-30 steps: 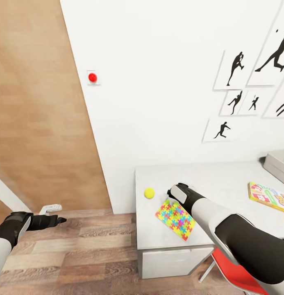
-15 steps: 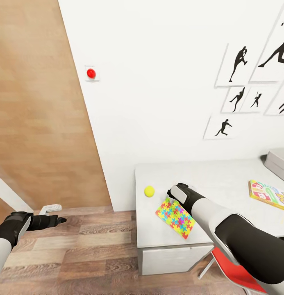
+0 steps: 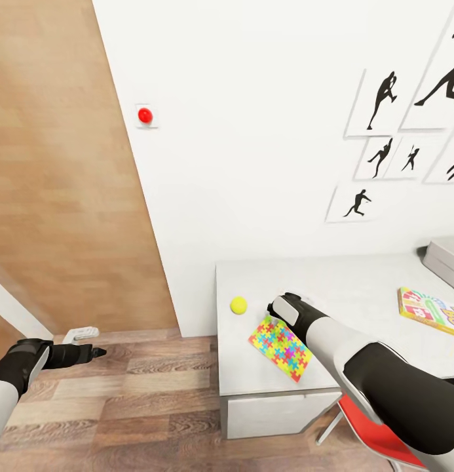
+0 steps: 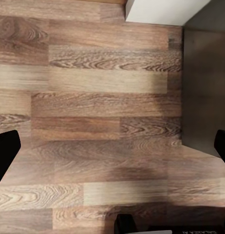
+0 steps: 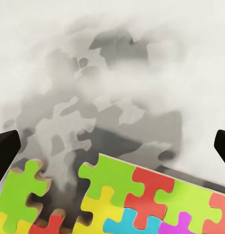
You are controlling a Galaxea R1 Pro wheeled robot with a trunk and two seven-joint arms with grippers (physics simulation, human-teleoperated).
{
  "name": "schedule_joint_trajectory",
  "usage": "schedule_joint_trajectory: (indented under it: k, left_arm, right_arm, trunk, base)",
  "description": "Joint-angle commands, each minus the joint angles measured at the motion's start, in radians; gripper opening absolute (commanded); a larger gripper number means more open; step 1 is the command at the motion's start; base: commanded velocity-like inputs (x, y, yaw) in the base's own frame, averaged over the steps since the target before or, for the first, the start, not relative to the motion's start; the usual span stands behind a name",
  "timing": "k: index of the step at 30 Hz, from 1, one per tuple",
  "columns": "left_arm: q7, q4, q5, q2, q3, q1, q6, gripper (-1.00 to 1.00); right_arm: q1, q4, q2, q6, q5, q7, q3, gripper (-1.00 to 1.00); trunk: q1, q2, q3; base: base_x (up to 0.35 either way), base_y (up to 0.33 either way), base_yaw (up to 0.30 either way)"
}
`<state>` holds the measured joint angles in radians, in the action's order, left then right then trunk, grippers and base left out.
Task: Put all the toys in the child's room - the three board games (two on the bed and one on the table), the two jigsaw puzzles on the table, and the tennis ball on the table - inside the toy box on the table in the child's room.
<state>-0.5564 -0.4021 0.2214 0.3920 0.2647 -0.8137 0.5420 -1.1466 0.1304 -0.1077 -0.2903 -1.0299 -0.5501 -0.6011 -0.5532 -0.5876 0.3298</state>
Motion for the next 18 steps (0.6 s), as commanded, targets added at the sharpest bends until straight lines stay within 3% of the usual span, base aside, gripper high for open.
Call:
schedule_joint_trajectory:
  k: [1, 18]
  left_arm:
    - [-0.008, -0.001, 0.010, -0.001, 0.008, -0.001, 0.006, 1.00]
    - [-0.008, -0.001, 0.010, -0.001, 0.008, -0.001, 0.006, 1.00]
  right_arm:
    - [-0.001, 0.002, 0.000, -0.007, -0.004, -0.005, -0.008, 1.00]
    - [-0.001, 0.001, 0.002, -0.007, -0.004, -0.005, -0.006, 1.00]
  trunk:
    - [0.000, -0.001, 0.002]
    - [0.000, -0.001, 0.024]
  base:
    - [0.000, 0.000, 0.000]
    - [0.000, 0.000, 0.000]
